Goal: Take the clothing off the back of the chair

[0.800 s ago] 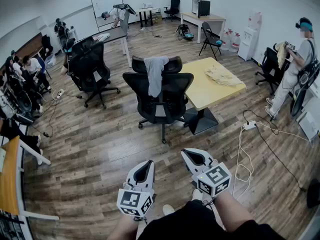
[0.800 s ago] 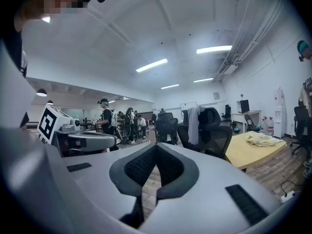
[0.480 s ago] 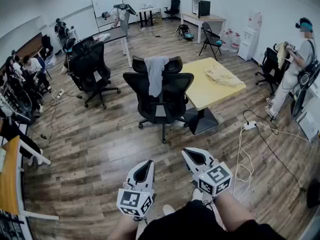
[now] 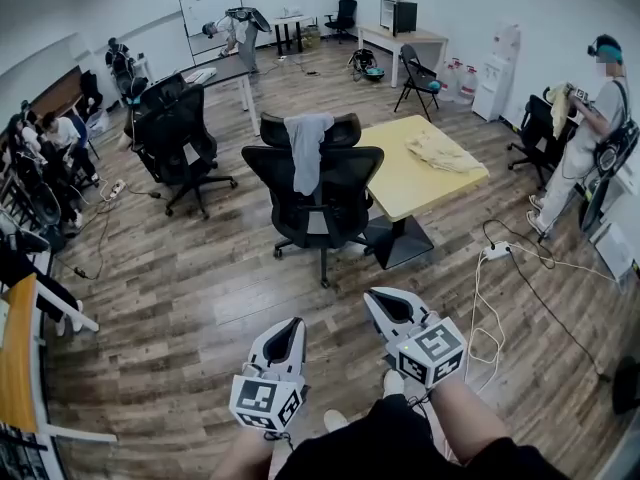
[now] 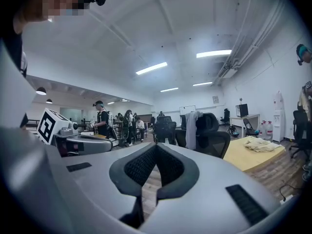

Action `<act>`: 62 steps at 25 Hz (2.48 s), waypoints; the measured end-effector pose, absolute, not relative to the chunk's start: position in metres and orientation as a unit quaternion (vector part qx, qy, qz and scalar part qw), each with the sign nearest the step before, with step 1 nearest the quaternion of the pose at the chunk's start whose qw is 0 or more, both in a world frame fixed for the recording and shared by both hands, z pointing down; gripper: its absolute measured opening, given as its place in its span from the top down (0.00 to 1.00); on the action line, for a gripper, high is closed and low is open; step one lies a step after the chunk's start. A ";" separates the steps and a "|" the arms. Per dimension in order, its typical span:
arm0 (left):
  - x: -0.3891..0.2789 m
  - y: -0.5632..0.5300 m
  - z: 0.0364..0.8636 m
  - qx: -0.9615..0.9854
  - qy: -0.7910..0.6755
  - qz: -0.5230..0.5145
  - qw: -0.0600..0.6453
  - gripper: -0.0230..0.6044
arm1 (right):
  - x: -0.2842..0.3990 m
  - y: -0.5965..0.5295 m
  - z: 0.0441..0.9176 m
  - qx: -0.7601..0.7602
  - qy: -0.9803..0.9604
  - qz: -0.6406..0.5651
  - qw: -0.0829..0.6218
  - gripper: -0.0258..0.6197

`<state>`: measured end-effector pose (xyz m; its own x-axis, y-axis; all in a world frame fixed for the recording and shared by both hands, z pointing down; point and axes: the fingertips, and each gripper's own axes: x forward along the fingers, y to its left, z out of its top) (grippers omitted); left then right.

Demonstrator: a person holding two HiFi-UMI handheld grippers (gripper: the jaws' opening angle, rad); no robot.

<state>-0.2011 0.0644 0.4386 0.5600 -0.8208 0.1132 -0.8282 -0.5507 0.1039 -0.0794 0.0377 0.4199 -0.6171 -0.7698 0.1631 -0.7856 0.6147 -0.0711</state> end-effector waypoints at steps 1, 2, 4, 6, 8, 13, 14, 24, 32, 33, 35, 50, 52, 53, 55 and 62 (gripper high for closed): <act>-0.200 0.061 0.438 0.880 -0.469 0.026 0.072 0.93 | -0.077 0.034 0.419 0.434 -0.897 0.066 0.058 0.94; -0.198 0.058 0.438 0.880 -0.469 0.027 0.072 0.93 | -0.074 0.030 0.417 0.435 -0.896 0.064 0.057 0.94; -0.193 0.050 0.438 0.879 -0.470 0.028 0.073 0.93 | -0.068 0.021 0.416 0.435 -0.897 0.063 0.056 0.94; -0.189 0.042 0.438 0.879 -0.471 0.030 0.071 0.93 | -0.062 0.011 0.418 0.432 -0.898 0.064 0.056 0.94; -0.183 0.032 0.438 0.878 -0.473 0.033 0.068 0.93 | -0.056 0.000 0.417 0.433 -0.898 0.064 0.054 0.94; -0.168 0.005 0.436 0.872 -0.484 0.036 0.069 0.93 | -0.037 -0.032 0.415 0.423 -0.902 0.064 0.052 0.94; -0.165 -0.001 0.435 0.871 -0.486 0.036 0.069 0.93 | -0.033 -0.039 0.414 0.421 -0.903 0.065 0.051 0.94; -0.127 -0.069 0.429 0.856 -0.511 0.037 0.067 0.93 | 0.005 -0.112 0.409 0.397 -0.914 0.063 0.048 0.94; -0.097 -0.119 0.424 0.845 -0.529 0.040 0.064 0.93 | 0.038 -0.165 0.402 0.388 -0.918 0.068 0.039 0.94; -0.093 -0.125 0.424 0.844 -0.531 0.039 0.063 0.93 | 0.042 -0.171 0.402 0.385 -0.920 0.068 0.038 0.94; -0.086 -0.136 0.422 0.841 -0.536 0.037 0.065 0.93 | 0.050 -0.183 0.403 0.379 -0.922 0.070 0.037 0.94; -0.043 -0.181 0.398 0.806 -0.590 0.026 0.050 0.93 | 0.104 -0.229 0.396 0.334 -0.940 0.068 0.026 0.94; -0.040 -0.187 0.397 0.801 -0.596 0.026 0.048 0.93 | 0.111 -0.233 0.397 0.332 -0.940 0.069 0.026 0.94; -0.039 -0.189 0.398 0.798 -0.600 0.027 0.048 0.93 | 0.114 -0.234 0.397 0.333 -0.940 0.070 0.026 0.94; -0.037 -0.194 0.399 0.795 -0.604 0.029 0.051 0.93 | 0.120 -0.237 0.399 0.332 -0.940 0.074 0.025 0.94; -0.037 -0.218 0.398 0.789 -0.611 0.031 0.056 0.93 | 0.129 -0.250 0.404 0.335 -0.938 0.087 0.026 0.94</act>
